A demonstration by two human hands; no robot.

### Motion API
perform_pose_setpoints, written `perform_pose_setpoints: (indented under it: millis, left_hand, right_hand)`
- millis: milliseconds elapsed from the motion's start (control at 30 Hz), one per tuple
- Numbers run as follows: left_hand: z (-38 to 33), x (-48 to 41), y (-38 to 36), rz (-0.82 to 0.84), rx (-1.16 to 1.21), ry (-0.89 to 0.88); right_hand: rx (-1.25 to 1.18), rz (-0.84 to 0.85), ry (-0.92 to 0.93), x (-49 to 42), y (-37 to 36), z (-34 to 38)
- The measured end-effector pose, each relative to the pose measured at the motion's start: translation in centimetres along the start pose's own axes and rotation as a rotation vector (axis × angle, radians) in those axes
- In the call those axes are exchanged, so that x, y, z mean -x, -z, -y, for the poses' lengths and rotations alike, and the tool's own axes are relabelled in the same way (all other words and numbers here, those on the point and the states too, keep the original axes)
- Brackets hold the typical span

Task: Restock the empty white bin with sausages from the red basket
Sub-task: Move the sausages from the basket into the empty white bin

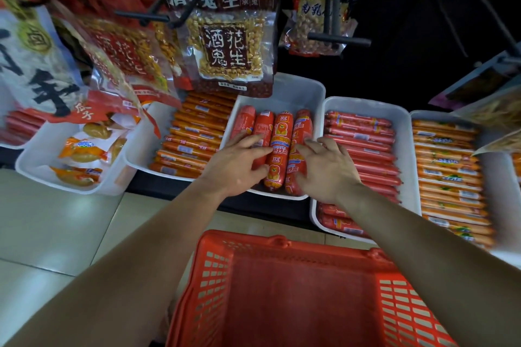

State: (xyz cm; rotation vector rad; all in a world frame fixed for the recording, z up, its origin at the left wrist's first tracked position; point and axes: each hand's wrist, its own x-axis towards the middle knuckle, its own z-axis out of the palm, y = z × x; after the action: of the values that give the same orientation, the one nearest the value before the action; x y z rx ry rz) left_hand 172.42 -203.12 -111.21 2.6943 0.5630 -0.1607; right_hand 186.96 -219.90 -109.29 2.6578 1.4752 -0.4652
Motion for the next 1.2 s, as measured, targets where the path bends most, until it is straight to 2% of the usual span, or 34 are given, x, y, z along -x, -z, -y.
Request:
perform_pose_setpoints:
  millis: [200,333,500,667,867,1000,1100,1200]
  left_hand:
    - [-0.7,-0.2,-2.1,-0.287,0.063,0.177]
    - [-0.1,-0.7,-3.0,-0.323,0.132,0.238]
    - [-0.5,-0.8,-3.0,-0.369,0.215,0.258]
    - [-0.3,-0.8,-3.1,-0.358,0.2,0.26]
    - [-0.5,-0.6,-3.0,-0.357,0.202,0.244]
    - [-0.2,-0.2,-2.9,-0.464,0.423,0.253]
    - [0.1,-0.1,-2.9,-0.578,0.58,0.293]
    - [0.4,-0.5,-2.8,-0.589,0.637,0.305]
  right_hand:
    - [0.038,-0.126,0.009,-5.1,1.6,-1.7]
    - [0.063,-0.03,-0.013,-10.6,1.3,-1.1]
    - [0.127,0.035,-0.08,-12.8,0.9,-1.5]
    - [0.164,-0.031,-0.08,-13.0,0.2,-1.8]
    - [0.057,-0.076,-0.033,-13.0,0.2,-1.2]
    - [-0.23,0.049,-0.019,-14.4,1.0,1.9]
    - [-0.209,0.019,-0.052,-15.1,0.5,2.6]
    - [-0.159,-0.031,-0.054,-14.6,0.3,2.5]
